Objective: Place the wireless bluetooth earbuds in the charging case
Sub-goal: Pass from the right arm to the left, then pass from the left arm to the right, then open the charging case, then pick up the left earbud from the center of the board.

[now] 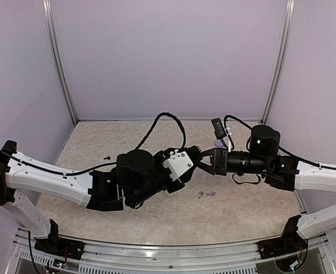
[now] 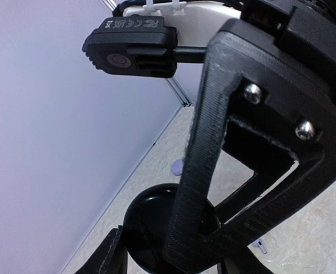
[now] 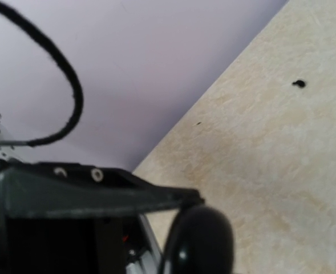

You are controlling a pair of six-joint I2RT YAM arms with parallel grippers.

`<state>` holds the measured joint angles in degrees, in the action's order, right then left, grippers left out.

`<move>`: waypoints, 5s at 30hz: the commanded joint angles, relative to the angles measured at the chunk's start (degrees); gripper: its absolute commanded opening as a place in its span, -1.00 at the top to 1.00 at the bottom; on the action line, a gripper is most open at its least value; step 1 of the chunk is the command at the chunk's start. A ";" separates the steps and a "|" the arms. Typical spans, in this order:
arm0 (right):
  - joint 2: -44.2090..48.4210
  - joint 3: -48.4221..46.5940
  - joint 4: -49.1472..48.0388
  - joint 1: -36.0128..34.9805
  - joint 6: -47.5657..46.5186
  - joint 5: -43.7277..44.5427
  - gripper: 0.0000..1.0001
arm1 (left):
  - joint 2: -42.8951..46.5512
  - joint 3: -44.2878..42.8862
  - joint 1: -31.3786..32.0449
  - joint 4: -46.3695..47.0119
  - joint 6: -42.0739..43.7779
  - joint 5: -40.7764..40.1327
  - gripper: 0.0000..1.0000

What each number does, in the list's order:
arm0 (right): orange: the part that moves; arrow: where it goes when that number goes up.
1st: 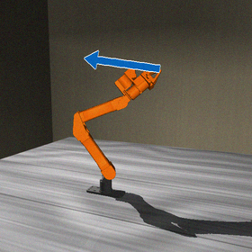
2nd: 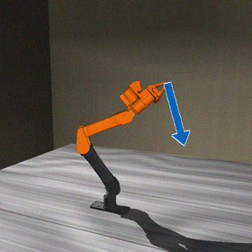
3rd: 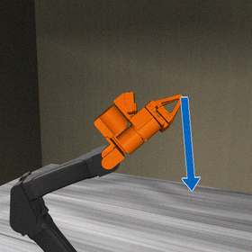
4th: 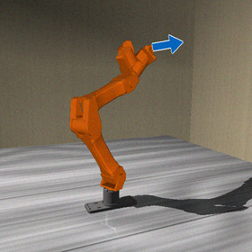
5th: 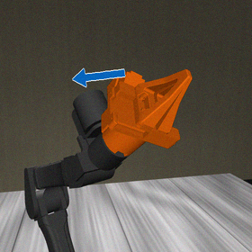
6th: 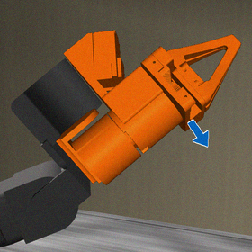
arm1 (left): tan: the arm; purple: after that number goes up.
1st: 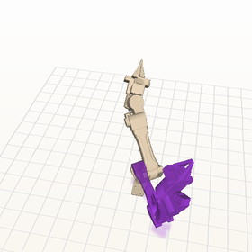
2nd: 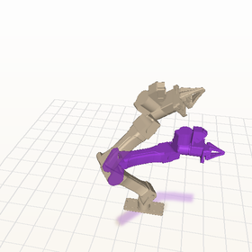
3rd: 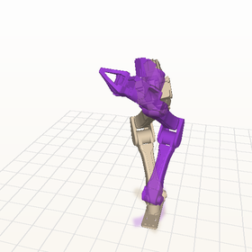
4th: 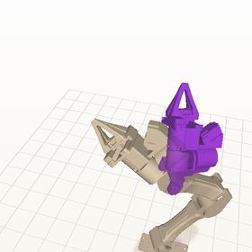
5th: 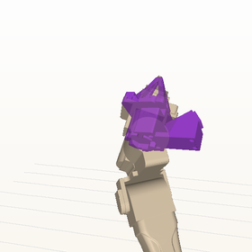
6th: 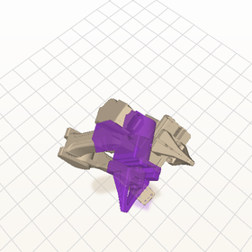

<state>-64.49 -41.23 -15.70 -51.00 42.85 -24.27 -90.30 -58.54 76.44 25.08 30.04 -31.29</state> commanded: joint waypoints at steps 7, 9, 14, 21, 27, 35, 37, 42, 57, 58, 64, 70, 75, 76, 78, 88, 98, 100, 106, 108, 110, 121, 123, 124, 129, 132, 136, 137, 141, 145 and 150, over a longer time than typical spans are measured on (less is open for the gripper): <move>4.70 -4.05 13.25 -0.59 -5.66 -0.07 -0.19 | 4.53 2.95 0.64 -2.57 7.68 4.14 0.22; 5.34 -4.32 15.85 -0.59 -6.04 -1.39 -0.19 | 5.68 3.52 0.64 -4.01 9.86 4.84 0.22; 5.24 -5.06 19.87 -0.57 -5.67 -5.41 -0.13 | 7.77 4.45 0.66 -6.53 13.02 6.44 0.22; 3.58 -4.32 15.81 -0.68 -1.83 -9.46 -0.01 | 8.39 3.89 1.30 -9.12 14.21 9.67 0.22; 3.01 -3.20 13.09 -0.99 0.68 -10.80 0.10 | 8.22 3.58 1.68 -10.26 15.94 10.70 0.21; 1.34 -2.00 10.16 -1.41 2.83 -12.20 0.33 | 7.71 3.26 1.69 -10.06 17.52 11.34 0.21; 0.92 -1.80 9.77 -1.59 3.14 -12.33 0.36 | 7.53 3.26 1.69 -9.89 17.86 11.17 0.21; 0.61 -1.15 9.17 -1.76 3.70 -12.27 0.40 | 7.36 3.34 1.71 -9.57 18.15 11.16 0.22; -0.33 -0.04 7.58 -1.98 4.17 -11.58 0.53 | 7.48 4.02 1.75 -8.39 18.31 11.21 0.16; -0.17 -0.15 7.68 -1.99 3.88 -11.36 0.54 | 7.58 4.17 1.70 -8.32 18.33 11.17 0.11; 2.26 0.00 8.34 -1.97 -0.16 -8.67 0.62 | 9.84 6.56 1.70 -5.98 16.07 10.17 -0.58; 6.96 1.46 7.52 -1.91 -9.17 -4.92 0.62 | 17.74 12.23 1.49 -3.40 7.00 13.11 -0.98; 10.18 2.05 6.62 -1.95 -17.74 -4.37 0.62 | 23.06 14.28 0.74 -2.59 -6.15 15.88 -0.98; 10.65 1.98 6.65 -1.92 -19.40 -4.42 0.62 | 23.42 14.12 0.68 -2.47 -9.12 16.21 -0.98; 11.39 2.01 6.82 -1.99 -22.71 -4.51 0.62 | 23.59 12.95 0.16 -2.95 -14.46 18.82 -0.98; 12.82 2.39 8.17 -2.14 -32.78 -4.87 0.62 | 20.65 9.73 -4.19 -1.84 -25.89 29.90 -0.98; 12.75 2.12 9.49 -2.87 -38.26 -7.50 0.69 | 14.54 5.23 -7.54 -1.63 -28.83 33.97 -0.98; 12.83 2.33 9.33 -3.11 -38.89 -7.78 0.71 | 13.31 4.56 -8.10 -1.15 -29.30 34.67 -0.98; 12.78 2.73 9.12 -3.66 -40.33 -8.98 0.72 | 11.21 3.48 -9.38 -0.20 -29.61 35.75 -0.98; 12.80 2.78 9.49 -3.77 -40.98 -8.99 0.72 | 11.28 3.76 -10.02 0.71 -29.82 36.27 -0.98; 12.91 2.90 9.92 -3.92 -41.70 -8.80 0.73 | 11.57 4.03 -10.88 1.37 -31.25 36.83 -0.98; 13.26 3.68 10.39 -4.03 -44.57 -8.13 0.78 | 12.89 5.99 -14.73 4.52 -34.55 39.33 -0.96; 13.62 3.92 10.27 -4.02 -44.92 -7.84 0.78 | 13.25 6.37 -15.10 4.62 -34.53 39.01 -0.96; 13.87 4.08 10.26 -4.02 -45.08 -7.63 0.78 | 13.59 6.65 -15.26 4.63 -34.52 39.08 -0.97; 14.73 4.75 10.41 -3.99 -46.06 -6.13 0.77 | 16.04 8.64 -15.45 4.88 -32.47 42.20 -0.98; 14.69 4.84 10.68 -4.02 -46.64 -5.96 0.76 | 16.77 8.64 -15.16 4.27 -32.13 48.05 -0.98; 14.33 4.55 10.81 -4.04 -47.39 -6.34 0.76 | 15.06 7.08 -14.23 3.07 -32.18 50.48 -0.98; 14.24 4.45 10.86 -4.04 -47.49 -6.46 0.76 | 14.60 6.76 -14.02 3.09 -32.23 50.53 -0.98; 13.97 4.32 10.40 -4.11 -47.60 -7.28 0.76 | 11.51 4.77 -13.45 3.22 -32.74 49.90 -0.95; 13.65 3.89 11.06 -4.19 -47.77 -8.28 0.76 | 9.21 3.50 -13.63 3.84 -34.47 48.38 -0.89; 13.61 3.88 11.12 -4.45 -47.86 -8.77 0.77 | 7.19 2.56 -13.98 3.26 -35.80 45.94 -0.82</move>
<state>-50.78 -36.93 -5.10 -54.37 -4.43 -31.94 -81.62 -53.67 62.72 27.86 -4.32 16.93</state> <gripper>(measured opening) 0.216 0.919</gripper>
